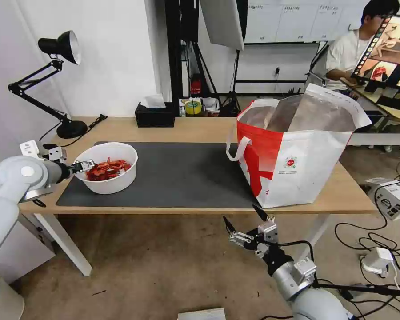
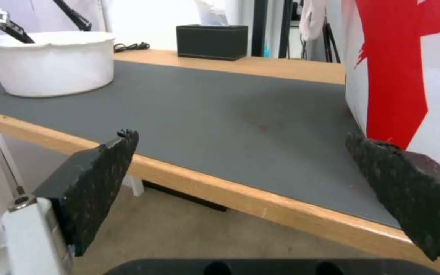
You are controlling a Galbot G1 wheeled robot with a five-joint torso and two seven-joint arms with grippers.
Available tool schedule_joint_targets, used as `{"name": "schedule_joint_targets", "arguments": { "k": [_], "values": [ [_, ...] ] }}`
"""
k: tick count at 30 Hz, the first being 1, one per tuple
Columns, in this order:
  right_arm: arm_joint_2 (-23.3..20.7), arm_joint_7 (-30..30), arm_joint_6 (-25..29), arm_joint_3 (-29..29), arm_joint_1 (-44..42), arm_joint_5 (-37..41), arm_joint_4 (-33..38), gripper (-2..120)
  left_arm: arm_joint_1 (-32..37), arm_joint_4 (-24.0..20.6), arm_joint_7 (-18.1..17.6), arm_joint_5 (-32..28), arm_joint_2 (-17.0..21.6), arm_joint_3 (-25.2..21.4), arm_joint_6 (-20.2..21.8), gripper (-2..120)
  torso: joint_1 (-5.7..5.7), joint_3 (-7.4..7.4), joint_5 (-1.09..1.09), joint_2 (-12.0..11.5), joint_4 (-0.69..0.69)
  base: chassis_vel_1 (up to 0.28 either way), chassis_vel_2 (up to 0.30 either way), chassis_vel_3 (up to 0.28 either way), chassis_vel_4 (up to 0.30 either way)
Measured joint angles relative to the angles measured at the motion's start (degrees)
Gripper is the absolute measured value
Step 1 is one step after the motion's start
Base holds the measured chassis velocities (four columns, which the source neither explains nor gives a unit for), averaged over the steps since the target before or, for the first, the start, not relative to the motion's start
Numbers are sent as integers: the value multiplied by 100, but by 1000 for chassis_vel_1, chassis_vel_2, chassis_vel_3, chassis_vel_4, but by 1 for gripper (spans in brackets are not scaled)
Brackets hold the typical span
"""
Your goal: Pick up the trash from the table and place it into the takeout bag.
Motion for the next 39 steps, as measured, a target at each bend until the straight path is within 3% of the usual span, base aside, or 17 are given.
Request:
{"name": "schedule_joint_targets", "arguments": {
  "k": [15,19,21,27,29,31,33,35,37,39],
  "values": [
    [0,0,0,0,0,0,0,100,-137,249,-159,9,-56,183,-7,99,-1,0,0,0,0,0,0,0,0],
    [0,0,0,0,0,0,0,100,-154,244,-215,9,-57,191,-7,91,-1,0,0,0,0,0,0,0,0],
    [0,0,0,0,0,0,0,100,-165,229,-254,6,-55,207,-7,77,-1,0,0,0,0,0,0,0,0],
    [0,0,0,0,0,0,0,100,-165,210,-272,-24,-47,237,-7,60,-1,0,0,0,0,0,0,0,0],
    [0,0,0,0,0,0,0,100,-160,184,-275,-31,-30,252,-7,49,-1,0,0,0,0,0,0,0,0],
    [0,0,0,0,0,0,0,100,-158,177,-274,-31,-24,256,-7,47,-1,0,0,0,0,0,0,0,0],
    [0,0,0,0,0,0,0,100,-153,158,-281,-36,-1,268,-6,33,-1,0,0,0,0,0,0,0,0],
    [0,0,0,0,0,0,0,100,-153,156,-286,-42,7,269,-6,32,-1,0,0,0,0,0,0,0,0],
    [0,0,0,0,0,0,0,100,-152,152,-293,-65,38,269,-4,19,-1,0,0,0,0,0,0,0,0],
    [0,0,0,0,0,0,0,100,-152,151,-293,-68,43,269,-4,15,-1,0,0,0,0,0,0,0,0]
  ]
}}
